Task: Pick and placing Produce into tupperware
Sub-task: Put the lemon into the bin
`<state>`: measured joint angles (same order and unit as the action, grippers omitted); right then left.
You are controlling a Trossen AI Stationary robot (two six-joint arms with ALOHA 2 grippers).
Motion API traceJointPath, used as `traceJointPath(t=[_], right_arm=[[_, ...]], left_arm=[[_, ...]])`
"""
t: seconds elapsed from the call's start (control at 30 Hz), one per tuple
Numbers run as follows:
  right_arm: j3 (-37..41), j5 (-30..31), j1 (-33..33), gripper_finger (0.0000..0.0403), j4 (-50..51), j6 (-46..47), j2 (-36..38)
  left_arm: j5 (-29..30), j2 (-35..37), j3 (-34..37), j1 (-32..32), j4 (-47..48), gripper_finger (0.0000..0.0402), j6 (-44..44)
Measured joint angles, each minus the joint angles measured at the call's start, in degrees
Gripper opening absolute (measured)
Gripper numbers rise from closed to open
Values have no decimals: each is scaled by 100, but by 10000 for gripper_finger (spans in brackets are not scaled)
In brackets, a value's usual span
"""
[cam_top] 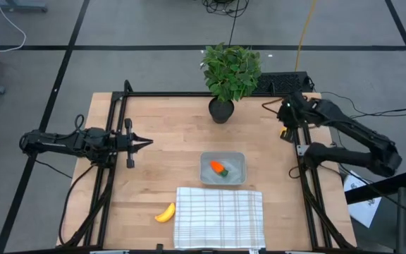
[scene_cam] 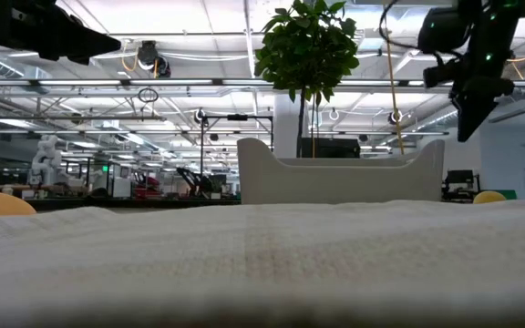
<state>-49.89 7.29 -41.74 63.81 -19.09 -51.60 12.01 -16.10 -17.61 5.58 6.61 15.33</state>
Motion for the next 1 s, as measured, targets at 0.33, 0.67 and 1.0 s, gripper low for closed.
traceJointPath(t=[0.33, 0.67, 1.0], right_arm=[[0, -494, -572, 1, 353, -608, -481], [0, -435, -572, 79, 529, -615, -883], [2, -437, -572, 225, 555, -952, -1107]], left_arm=[[2, -2, 0, 0, 81, 24, -4], [2, -2, 0, 0, 113, 24, -6], [0, -1, 0, 0, 144, 24, -17]])
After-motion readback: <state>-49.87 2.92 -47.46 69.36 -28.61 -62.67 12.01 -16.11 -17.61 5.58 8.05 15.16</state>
